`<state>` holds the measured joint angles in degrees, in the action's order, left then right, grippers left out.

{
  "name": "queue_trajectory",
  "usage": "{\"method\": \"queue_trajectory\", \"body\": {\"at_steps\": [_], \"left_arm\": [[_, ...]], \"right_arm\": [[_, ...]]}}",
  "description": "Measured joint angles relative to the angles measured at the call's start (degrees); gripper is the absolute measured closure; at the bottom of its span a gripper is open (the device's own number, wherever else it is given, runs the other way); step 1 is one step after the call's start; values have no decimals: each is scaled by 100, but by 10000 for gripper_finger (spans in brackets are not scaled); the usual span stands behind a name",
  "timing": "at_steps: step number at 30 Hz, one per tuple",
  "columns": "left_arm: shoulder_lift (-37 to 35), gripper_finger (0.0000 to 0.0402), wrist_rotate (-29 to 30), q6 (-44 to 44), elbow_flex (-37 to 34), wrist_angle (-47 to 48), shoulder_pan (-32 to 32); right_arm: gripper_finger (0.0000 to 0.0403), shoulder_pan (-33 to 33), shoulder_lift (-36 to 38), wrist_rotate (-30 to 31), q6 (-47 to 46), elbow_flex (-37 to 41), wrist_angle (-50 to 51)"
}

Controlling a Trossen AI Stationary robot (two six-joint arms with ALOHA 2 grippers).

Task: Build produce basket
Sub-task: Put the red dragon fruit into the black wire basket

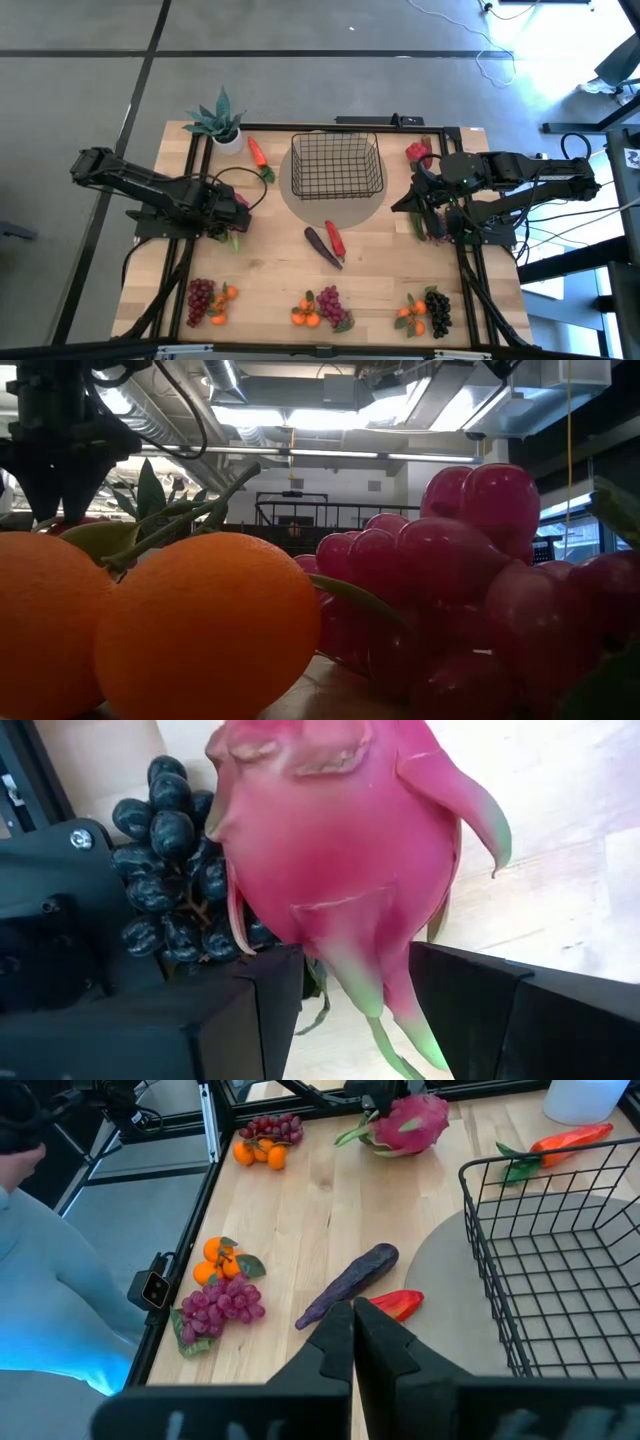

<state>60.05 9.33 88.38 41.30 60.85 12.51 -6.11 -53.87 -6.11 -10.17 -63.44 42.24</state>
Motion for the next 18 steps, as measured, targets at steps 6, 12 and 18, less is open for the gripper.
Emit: {"method": "queue_trajectory", "body": {"at_steps": [6,12,18], "left_arm": [[77,229,-55,12,0,57,0],[81,239,-6,159,0,-91,0],[81,267,-3,168,0,3,0]], "right_arm": [[402,0,0,0,4,0,-2],[402,0,0,0,6,0,-2],[402,0,0,0,0,0,-2]]}}
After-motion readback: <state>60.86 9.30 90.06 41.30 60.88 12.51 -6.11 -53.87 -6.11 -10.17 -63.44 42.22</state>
